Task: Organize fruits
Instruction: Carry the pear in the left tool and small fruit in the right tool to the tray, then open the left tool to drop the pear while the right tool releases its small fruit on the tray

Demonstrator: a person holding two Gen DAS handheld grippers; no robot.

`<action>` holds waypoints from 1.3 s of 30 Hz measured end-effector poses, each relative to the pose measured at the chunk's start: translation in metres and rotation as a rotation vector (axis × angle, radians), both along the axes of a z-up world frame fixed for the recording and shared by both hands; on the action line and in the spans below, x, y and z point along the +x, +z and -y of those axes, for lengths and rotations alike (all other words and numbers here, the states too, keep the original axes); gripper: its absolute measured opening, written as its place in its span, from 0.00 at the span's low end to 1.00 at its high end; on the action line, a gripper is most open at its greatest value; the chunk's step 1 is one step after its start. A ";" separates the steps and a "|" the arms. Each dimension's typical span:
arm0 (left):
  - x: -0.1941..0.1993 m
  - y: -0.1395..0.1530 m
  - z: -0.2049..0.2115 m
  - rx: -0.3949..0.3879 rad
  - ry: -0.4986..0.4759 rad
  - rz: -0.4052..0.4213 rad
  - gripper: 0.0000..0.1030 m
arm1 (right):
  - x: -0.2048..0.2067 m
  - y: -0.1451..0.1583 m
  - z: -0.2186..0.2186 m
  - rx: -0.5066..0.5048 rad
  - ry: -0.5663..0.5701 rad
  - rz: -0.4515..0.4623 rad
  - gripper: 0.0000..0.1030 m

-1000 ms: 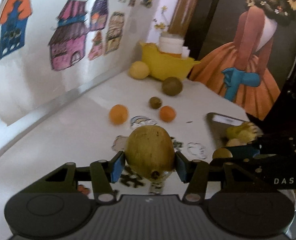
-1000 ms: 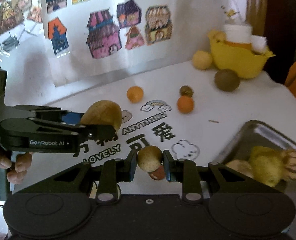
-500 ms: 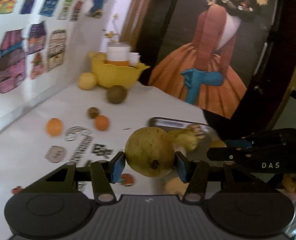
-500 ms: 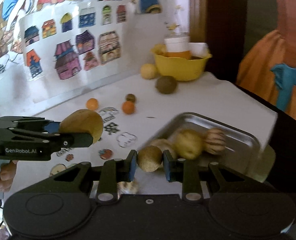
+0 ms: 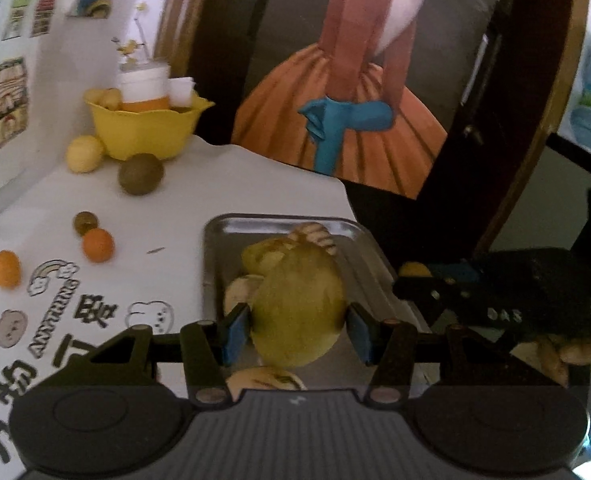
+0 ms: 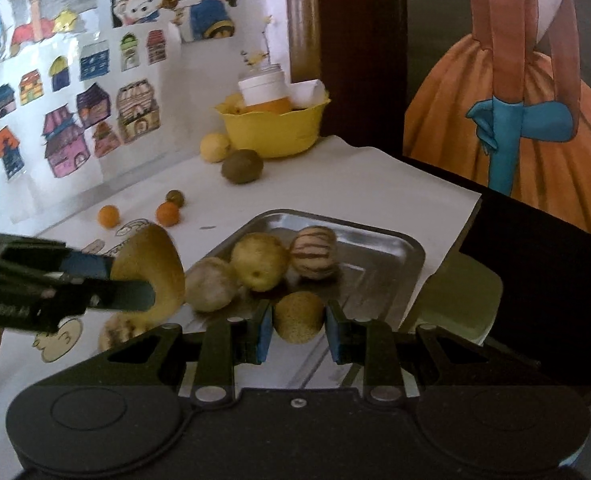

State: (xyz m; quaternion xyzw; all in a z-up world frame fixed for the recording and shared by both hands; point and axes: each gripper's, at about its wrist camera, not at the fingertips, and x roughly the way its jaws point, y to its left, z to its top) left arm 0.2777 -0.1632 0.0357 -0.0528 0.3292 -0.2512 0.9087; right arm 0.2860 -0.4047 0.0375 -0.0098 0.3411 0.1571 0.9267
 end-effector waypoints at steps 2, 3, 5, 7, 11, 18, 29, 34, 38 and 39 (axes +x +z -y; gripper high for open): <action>0.002 -0.003 0.008 0.014 -0.015 0.003 0.51 | 0.007 -0.007 0.005 0.006 -0.003 -0.007 0.29; 0.004 -0.006 0.010 0.015 -0.022 0.001 0.47 | 0.011 -0.010 0.005 0.006 -0.004 -0.012 0.29; 0.008 -0.009 0.017 0.013 -0.030 0.005 0.40 | 0.019 -0.018 0.005 0.000 -0.007 -0.022 0.29; 0.009 -0.009 0.026 0.051 -0.035 0.032 0.40 | 0.025 -0.025 0.006 0.001 -0.008 -0.032 0.29; 0.010 -0.011 0.032 0.066 -0.044 0.046 0.40 | 0.033 -0.036 0.006 -0.001 -0.008 -0.049 0.29; 0.012 -0.012 0.028 0.043 -0.034 0.035 0.40 | 0.036 -0.045 0.002 -0.015 0.001 -0.060 0.29; 0.017 -0.011 0.022 0.022 0.006 -0.004 0.53 | 0.029 -0.041 0.003 -0.037 -0.013 -0.049 0.41; 0.008 0.001 0.013 -0.003 0.033 0.017 0.65 | 0.016 -0.024 0.007 -0.051 -0.028 -0.014 0.52; -0.003 0.015 0.003 -0.009 0.083 0.043 0.86 | 0.001 -0.008 0.009 -0.046 -0.048 0.009 0.80; -0.006 0.019 0.000 -0.008 0.098 0.047 0.88 | -0.003 -0.005 0.009 -0.042 -0.055 0.014 0.84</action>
